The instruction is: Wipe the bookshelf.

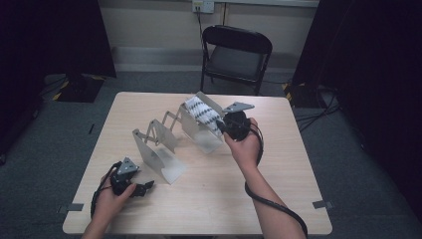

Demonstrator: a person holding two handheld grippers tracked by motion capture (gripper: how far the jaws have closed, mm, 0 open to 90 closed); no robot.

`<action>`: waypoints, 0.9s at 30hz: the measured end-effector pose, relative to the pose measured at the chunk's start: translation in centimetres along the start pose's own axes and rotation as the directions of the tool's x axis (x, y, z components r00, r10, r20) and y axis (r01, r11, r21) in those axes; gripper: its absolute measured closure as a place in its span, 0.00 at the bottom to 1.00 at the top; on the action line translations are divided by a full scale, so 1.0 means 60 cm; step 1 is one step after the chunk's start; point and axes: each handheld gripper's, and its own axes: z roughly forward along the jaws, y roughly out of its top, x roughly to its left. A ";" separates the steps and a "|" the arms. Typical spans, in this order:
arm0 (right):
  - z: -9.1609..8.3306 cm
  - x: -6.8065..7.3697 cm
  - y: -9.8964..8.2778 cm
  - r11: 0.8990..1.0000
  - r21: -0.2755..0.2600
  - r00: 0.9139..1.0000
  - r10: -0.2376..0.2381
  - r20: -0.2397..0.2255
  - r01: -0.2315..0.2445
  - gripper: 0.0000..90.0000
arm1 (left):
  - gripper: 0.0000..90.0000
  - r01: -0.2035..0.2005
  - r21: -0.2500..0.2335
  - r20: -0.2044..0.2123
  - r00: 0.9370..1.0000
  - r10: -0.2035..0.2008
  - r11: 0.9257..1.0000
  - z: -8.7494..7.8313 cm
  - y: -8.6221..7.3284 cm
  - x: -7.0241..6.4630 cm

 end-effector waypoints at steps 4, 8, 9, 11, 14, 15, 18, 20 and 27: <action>-0.009 -0.008 0.030 1.000 -0.022 0.999 -0.018 0.043 0.019 0.87 | 0.16 0.000 0.000 0.000 1.000 0.000 1.000 0.000 0.000 0.000; 0.009 -0.010 0.022 1.000 0.018 0.999 -0.019 0.045 0.018 0.87 | 0.16 0.000 0.000 0.000 1.000 0.000 1.000 0.000 0.000 0.000; 0.018 -0.008 0.014 1.000 0.027 0.999 -0.003 0.040 0.002 0.88 | 0.16 0.000 0.000 -0.001 1.000 0.000 1.000 0.000 0.000 0.000; 0.032 -0.006 0.001 0.999 0.044 0.999 -0.005 0.035 0.003 0.87 | 0.16 0.000 0.000 0.000 1.000 0.000 1.000 0.000 0.000 0.000; 0.053 -0.007 -0.022 0.998 0.061 0.999 0.019 0.046 -0.022 0.87 | 0.16 0.000 0.000 -0.001 1.000 0.000 1.000 0.000 0.000 0.000; 0.061 -0.007 -0.029 0.997 0.062 0.999 0.034 0.040 -0.036 0.87 | 0.16 0.000 0.001 -0.001 1.000 0.000 1.000 0.000 0.000 0.000; 0.084 -0.005 -0.050 0.995 0.089 0.998 0.044 0.040 -0.047 0.87 | 0.16 0.000 0.000 0.000 1.000 0.000 1.000 0.000 0.000 0.000; 0.100 -0.001 -0.063 0.993 0.111 0.998 0.043 0.038 -0.047 0.87 | 0.16 -0.001 0.000 0.000 1.000 0.001 1.000 0.000 0.000 0.000; 0.137 0.006 -0.105 0.983 0.171 0.998 0.062 0.027 -0.066 0.87 | 0.16 0.000 0.000 0.001 1.000 0.000 1.000 0.000 0.000 0.000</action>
